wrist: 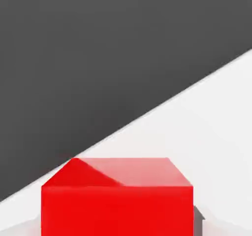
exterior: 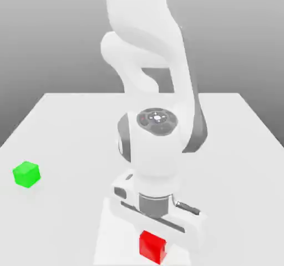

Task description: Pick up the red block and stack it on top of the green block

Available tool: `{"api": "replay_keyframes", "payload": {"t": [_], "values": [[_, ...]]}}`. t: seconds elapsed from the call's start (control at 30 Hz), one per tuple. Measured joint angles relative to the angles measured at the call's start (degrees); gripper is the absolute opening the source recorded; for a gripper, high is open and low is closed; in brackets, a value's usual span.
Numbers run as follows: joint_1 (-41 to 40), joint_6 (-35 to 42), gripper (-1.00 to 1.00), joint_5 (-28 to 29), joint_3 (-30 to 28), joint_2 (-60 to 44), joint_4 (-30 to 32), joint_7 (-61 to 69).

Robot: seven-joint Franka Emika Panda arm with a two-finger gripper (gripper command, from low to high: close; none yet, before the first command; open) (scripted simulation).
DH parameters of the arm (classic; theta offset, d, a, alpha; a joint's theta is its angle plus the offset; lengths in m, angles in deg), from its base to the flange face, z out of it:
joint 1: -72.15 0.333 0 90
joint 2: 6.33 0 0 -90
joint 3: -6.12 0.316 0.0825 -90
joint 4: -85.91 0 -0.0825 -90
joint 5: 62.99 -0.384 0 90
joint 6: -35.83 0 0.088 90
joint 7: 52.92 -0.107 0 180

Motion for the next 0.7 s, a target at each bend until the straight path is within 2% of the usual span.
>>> {"api": "replay_keyframes", "payload": {"t": [0.27,0.5,0.7], "values": [[-2.62,7.08,-1.00,-5.08,2.75,8.82,1.66,3.50],[-14.17,8.73,-1.00,-7.42,-9.00,14.72,6.67,-2.26],[-34.93,9.72,-1.00,-9.29,-18.13,21.57,11.82,-9.16]]}}
